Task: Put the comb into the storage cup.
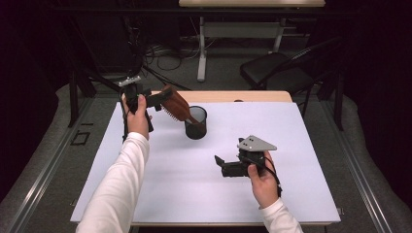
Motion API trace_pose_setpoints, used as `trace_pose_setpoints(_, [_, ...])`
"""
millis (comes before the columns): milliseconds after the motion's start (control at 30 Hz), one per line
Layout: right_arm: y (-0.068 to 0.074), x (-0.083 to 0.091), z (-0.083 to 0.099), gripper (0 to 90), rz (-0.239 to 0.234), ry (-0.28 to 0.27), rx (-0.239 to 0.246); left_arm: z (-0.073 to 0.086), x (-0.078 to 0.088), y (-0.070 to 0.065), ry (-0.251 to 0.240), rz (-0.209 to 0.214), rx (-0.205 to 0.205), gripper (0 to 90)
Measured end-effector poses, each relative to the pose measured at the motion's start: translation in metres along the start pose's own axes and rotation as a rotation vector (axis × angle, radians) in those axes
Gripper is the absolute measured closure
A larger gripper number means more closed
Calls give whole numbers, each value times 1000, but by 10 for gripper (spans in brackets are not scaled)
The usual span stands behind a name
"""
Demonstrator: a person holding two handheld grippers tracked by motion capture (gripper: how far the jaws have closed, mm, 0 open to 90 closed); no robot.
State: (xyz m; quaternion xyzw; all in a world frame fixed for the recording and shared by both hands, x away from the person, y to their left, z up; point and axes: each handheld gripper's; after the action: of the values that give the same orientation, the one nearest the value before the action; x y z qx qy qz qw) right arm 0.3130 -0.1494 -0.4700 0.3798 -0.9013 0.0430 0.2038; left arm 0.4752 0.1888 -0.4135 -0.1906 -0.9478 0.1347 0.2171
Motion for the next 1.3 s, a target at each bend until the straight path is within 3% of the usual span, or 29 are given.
trace_pose_setpoints(300, [-1, 1, 0, 3, -3, -2, -4, -8, 8, 1, 27, -13, -79, 4])
trace_pose_setpoints(767, [-2, 2, 0, 4, 1, -6, -6, -14, 20, -6, 60, -11, -156, 4])
trace_pose_setpoints(1300, [-3, 1, -1, 3, -2, -4, -6, -13, 28, -17, 91, 34, -199, 4])
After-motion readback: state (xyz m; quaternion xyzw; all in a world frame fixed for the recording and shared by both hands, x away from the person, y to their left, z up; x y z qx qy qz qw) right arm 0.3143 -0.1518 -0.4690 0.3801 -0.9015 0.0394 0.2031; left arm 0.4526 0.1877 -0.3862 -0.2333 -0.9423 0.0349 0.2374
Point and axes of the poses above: each handheld gripper's, and its own axes: x roughly backward along the jaws, z roughly out of its underside, y roughly to its left, and after that the axes turned 8 degrees about -z, right-handed
